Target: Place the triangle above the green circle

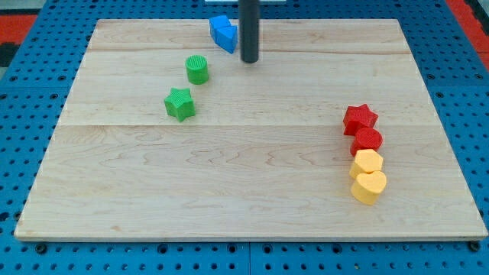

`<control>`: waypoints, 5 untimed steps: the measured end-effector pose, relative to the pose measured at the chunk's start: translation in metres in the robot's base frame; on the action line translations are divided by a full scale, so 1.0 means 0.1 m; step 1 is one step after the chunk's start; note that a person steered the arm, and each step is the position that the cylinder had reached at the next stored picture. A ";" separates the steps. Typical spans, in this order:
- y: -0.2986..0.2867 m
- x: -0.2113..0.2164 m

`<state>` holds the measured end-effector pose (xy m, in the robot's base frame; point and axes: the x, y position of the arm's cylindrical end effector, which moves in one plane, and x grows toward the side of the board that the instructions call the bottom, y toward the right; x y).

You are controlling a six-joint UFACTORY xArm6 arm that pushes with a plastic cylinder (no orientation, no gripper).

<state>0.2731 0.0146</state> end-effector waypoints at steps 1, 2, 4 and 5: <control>-0.08 -0.38; -0.09 -0.53; -0.83 -0.53; -0.40 -0.70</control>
<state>0.2029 -0.0253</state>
